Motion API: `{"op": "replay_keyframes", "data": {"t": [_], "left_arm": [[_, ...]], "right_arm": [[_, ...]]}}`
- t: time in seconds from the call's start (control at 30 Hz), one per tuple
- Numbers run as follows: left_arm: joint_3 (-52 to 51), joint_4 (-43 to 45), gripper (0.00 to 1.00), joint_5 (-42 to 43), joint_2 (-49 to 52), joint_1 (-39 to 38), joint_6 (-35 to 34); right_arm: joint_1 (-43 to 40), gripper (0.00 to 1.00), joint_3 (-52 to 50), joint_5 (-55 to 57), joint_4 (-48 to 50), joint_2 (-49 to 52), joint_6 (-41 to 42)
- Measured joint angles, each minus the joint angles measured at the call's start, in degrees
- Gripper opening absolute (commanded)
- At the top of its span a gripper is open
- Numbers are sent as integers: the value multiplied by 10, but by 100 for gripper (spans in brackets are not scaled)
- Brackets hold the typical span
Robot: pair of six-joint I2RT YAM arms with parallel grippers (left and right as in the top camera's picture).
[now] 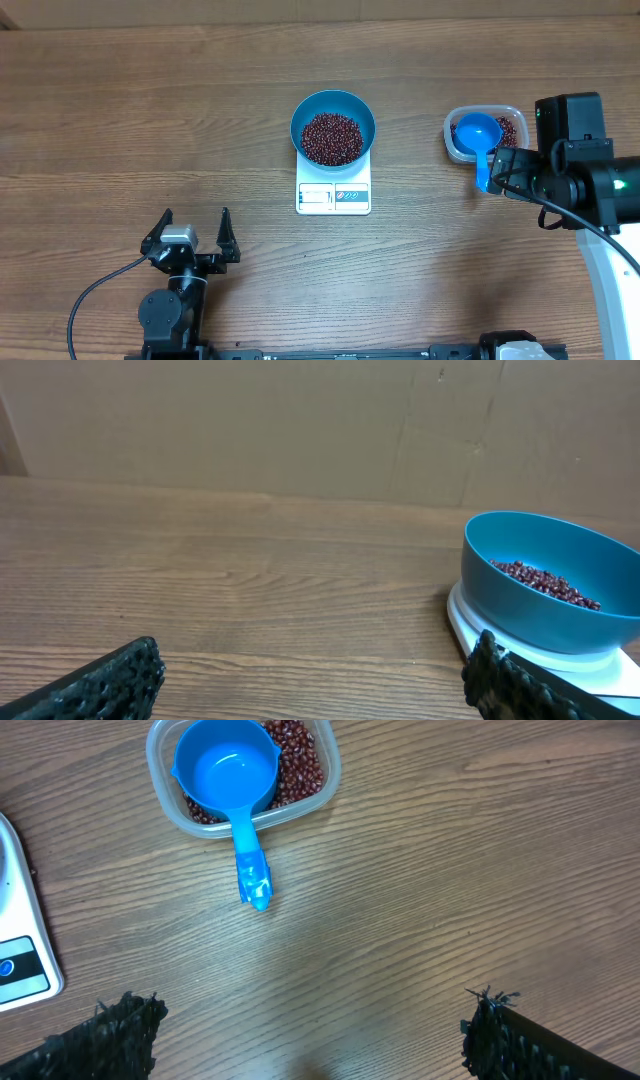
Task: Scoop item into bowl and weigh 150g on scale
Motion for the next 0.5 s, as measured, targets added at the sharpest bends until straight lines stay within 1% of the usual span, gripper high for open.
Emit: {"op": "replay_keyframes", "data": {"t": [0.5], "left_arm": [[0,0,99,0,0,0,0]], "right_arm": [[0,100,0,0,0,0,0]]}}
